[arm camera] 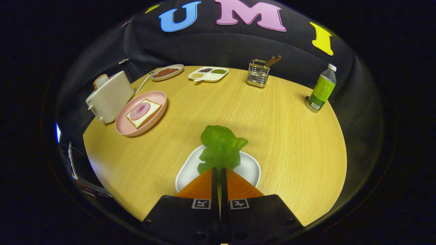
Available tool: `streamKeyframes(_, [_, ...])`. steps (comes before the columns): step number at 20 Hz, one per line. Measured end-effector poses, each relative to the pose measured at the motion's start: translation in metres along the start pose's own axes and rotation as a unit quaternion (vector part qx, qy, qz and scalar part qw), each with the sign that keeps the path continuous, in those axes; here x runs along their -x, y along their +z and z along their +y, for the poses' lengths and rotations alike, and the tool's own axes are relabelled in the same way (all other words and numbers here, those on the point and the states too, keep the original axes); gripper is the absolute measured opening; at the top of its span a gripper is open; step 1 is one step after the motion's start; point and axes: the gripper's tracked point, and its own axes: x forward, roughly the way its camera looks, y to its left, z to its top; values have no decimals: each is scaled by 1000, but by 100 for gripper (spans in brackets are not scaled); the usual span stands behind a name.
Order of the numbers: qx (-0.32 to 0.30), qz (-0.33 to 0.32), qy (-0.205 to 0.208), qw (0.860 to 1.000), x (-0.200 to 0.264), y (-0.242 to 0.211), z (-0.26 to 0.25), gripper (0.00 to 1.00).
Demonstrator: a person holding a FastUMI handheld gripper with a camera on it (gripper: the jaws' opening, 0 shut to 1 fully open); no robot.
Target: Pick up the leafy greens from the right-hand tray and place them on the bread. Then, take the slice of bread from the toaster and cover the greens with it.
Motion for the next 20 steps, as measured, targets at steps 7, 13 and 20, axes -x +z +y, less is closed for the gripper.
streamKeyframes(7, [25,-67,43,997,43,79,60,6])
streamKeyframes(13, [52,-89,95,990,32,143,155,6])
streamKeyframes(20, [85,-45,114,989,-23,159,235,6])
